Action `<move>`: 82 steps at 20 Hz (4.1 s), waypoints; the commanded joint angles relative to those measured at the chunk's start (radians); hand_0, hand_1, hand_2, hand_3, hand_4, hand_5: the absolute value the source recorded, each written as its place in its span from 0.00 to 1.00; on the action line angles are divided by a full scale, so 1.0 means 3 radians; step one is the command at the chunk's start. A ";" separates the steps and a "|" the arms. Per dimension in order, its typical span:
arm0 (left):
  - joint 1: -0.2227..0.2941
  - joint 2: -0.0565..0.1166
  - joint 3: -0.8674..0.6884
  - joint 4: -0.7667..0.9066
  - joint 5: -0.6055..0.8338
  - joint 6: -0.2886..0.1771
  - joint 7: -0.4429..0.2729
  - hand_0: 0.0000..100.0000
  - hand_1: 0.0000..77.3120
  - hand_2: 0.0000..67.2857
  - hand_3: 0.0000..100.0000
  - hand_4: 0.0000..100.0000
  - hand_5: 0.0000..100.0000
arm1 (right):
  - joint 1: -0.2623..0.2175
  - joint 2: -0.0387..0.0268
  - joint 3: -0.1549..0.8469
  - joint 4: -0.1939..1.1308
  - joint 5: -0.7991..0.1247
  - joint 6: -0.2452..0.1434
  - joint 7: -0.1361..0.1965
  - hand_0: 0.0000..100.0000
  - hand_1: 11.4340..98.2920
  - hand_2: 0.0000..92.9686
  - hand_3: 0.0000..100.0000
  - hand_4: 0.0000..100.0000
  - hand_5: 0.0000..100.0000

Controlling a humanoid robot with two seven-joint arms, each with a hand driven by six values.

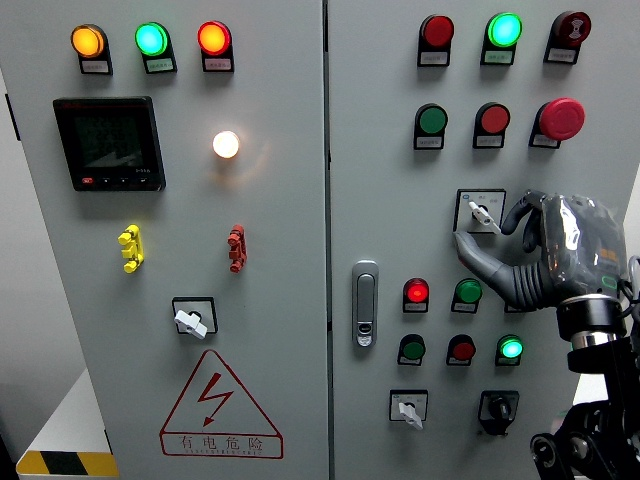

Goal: Rotate and turn off gray switch

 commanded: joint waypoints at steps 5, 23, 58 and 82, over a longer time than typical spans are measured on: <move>0.0000 0.0003 0.0000 0.0000 -0.0003 0.0002 0.0000 0.00 0.00 0.16 0.21 0.13 0.13 | 0.0027 0.0000 -0.0005 -0.0003 0.0001 0.0000 -0.0005 0.00 0.28 0.75 0.95 0.87 1.00; 0.0000 -0.0002 0.0000 0.0000 -0.0003 0.0002 0.0000 0.00 0.00 0.16 0.21 0.13 0.13 | 0.0042 0.0000 -0.0011 0.0002 0.0001 0.0000 -0.0045 0.25 0.23 0.74 0.95 0.87 1.00; 0.0000 0.0003 0.0000 0.0000 -0.0003 -0.0003 0.0000 0.00 0.00 0.16 0.21 0.13 0.13 | 0.0052 0.0000 -0.0097 0.0007 0.0042 -0.0061 -0.0137 0.43 0.27 0.78 0.95 0.85 0.96; 0.0000 0.0003 0.0000 0.0000 0.0002 -0.0003 0.0000 0.00 0.00 0.16 0.21 0.13 0.13 | 0.0058 0.0000 -0.0133 0.0007 0.0058 -0.0102 -0.0173 0.52 0.26 0.75 1.00 0.84 0.95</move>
